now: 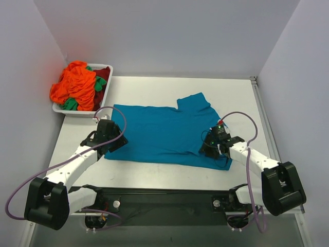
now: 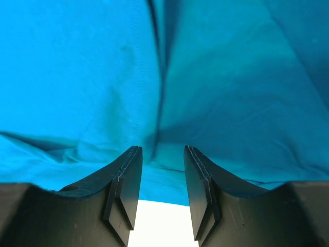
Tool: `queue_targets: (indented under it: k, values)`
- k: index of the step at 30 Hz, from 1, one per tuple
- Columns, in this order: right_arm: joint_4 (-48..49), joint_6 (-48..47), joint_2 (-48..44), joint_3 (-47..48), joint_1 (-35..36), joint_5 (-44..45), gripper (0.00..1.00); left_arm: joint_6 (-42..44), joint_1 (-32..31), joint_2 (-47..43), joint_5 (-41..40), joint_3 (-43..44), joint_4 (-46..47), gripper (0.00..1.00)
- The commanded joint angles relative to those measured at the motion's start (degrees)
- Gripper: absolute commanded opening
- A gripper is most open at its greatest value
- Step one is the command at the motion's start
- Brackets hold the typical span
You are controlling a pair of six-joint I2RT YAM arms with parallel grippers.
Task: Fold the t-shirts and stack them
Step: Fold the flattened tshirt in 1/3 of the way
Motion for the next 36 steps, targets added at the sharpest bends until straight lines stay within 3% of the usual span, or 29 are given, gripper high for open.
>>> queue_targets:
  k: [1,13,23,28,33,36]
  values:
    - [3.41,2.80,0.06,0.13,1.32,0.33,0.39,0.85,-0.13,-1.18,-0.08,2.05,0.87,0.58]
    - [5.08,5.26,2.87,-0.22,4.75,0.59,0.37,0.94,-0.13,-1.09,0.01,1.87,0.87,0.58]
    - [5.52,5.44,7.08,5.65,4.75,1.20,0.08,0.94,-0.13,-0.39,-0.08,1.43,1.57,0.58]
    - [5.09,3.78,12.62,12.34,4.75,1.03,0.03,0.59,-0.13,1.01,0.54,1.61,2.19,0.58]
    - [4.03,1.67,19.30,20.07,4.75,0.59,0.05,0.68,-0.04,1.54,0.28,2.13,2.10,0.58]
    - [3.24,-0.44,22.47,22.98,4.84,0.42,0.19,0.77,-0.04,2.15,0.10,2.48,1.93,0.59]
